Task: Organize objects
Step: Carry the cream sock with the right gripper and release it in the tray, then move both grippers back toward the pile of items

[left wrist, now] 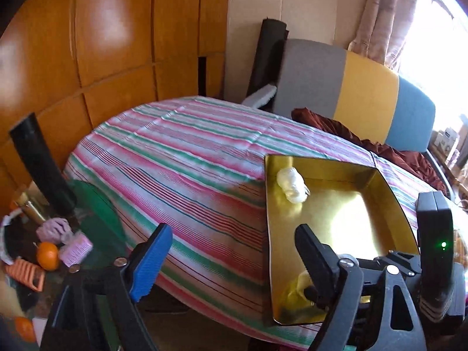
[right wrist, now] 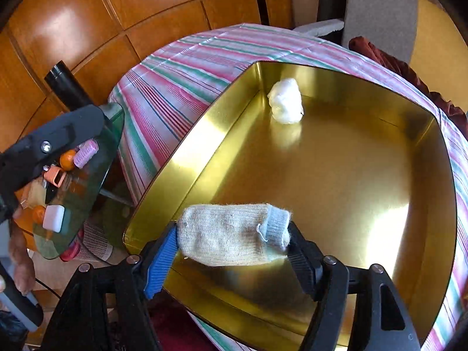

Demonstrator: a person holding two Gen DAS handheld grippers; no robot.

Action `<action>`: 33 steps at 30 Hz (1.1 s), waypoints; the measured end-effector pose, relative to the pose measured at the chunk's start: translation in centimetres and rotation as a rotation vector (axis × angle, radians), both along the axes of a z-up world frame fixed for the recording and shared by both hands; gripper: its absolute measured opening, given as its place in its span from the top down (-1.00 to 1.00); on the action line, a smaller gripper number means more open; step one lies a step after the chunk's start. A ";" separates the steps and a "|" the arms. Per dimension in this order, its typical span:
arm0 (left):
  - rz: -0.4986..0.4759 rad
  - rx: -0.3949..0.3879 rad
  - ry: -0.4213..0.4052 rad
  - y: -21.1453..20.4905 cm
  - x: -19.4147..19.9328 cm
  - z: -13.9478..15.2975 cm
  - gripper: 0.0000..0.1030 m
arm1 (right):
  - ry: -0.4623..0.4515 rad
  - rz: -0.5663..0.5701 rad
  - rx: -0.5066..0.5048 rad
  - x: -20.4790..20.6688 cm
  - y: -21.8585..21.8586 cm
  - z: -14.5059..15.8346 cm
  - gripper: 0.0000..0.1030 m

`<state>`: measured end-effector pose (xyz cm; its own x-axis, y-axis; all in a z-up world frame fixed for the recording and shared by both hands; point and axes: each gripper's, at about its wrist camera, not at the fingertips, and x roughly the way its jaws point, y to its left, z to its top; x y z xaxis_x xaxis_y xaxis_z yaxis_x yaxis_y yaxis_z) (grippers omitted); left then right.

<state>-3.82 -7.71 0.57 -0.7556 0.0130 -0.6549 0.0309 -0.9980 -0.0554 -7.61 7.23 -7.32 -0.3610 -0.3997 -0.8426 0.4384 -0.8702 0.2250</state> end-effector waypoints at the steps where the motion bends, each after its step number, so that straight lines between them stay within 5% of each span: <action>1: 0.007 -0.008 0.015 0.0 0.1 0.2 -0.83 | -0.006 0.004 -0.012 0.3 0.0 -0.1 -0.53; 6: 0.013 -0.048 0.082 0.4 1.1 1.3 -0.99 | 0.033 -0.009 -0.033 1.0 0.9 1.2 -0.77; 13: -0.020 -0.068 0.085 1.6 1.4 1.7 -0.99 | 0.160 -0.098 -0.029 2.5 4.4 4.4 -0.78; 33: -0.185 -0.101 0.049 8.1 1.8 1.6 -0.99 | 0.275 -0.605 0.078 6.7 26.2 8.3 -0.78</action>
